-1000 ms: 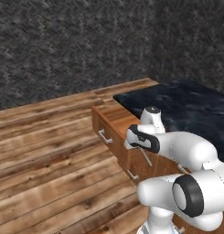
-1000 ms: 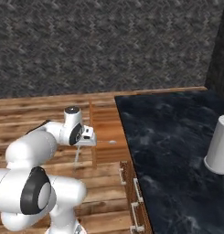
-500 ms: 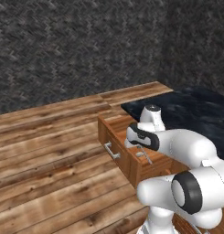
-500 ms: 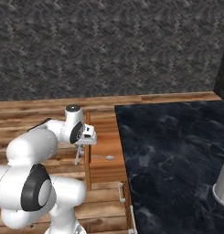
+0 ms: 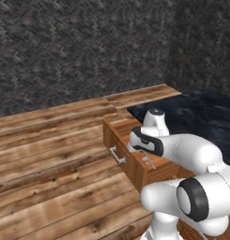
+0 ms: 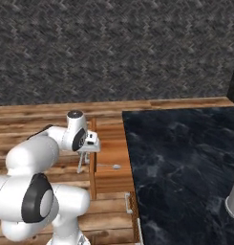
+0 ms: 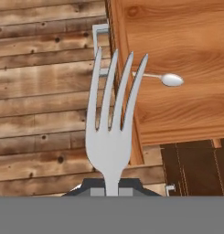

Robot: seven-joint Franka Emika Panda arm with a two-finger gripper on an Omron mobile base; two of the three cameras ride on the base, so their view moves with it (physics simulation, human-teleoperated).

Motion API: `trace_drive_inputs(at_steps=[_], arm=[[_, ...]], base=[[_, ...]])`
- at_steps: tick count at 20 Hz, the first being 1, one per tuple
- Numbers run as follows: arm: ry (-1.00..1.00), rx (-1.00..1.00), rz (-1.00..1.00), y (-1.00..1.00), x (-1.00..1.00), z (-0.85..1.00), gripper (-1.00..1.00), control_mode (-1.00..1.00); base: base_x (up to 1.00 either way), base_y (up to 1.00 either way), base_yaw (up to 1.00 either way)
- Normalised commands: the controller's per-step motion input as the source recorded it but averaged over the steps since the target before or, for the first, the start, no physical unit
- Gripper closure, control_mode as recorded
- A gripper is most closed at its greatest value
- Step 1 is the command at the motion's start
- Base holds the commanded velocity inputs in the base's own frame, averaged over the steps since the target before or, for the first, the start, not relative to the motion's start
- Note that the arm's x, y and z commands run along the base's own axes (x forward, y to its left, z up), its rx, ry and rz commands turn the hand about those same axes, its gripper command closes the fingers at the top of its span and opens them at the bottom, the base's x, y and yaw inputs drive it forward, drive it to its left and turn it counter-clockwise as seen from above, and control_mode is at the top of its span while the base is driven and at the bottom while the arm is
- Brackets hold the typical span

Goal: Organize the utensils by type. Pick up the wooden spoons from the counter and place them in the open cabinet. Then pick up the metallic utensils from the counter and place them in the open drawer.

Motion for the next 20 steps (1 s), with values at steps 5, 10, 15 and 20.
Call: trace_drive_inputs(at_steps=[5,10,15,20], arm=[[0.00,0.00,0.00,0.00,0.00,0.00,1.00,1.00],[0.03,0.04,0.00,-0.18,0.39,-0.05,1.00,-1.00],[0.09,0.06,0.00,-0.29,0.84,-0.01,1.00,-1.00],[0.08,-0.04,0.08,-0.20,0.67,-0.01,1.00,-1.00]], base=[[0.05,-0.03,0.00],[0.08,-0.03,0.00],[0.00,0.00,0.00],[0.00,0.00,0.00]])
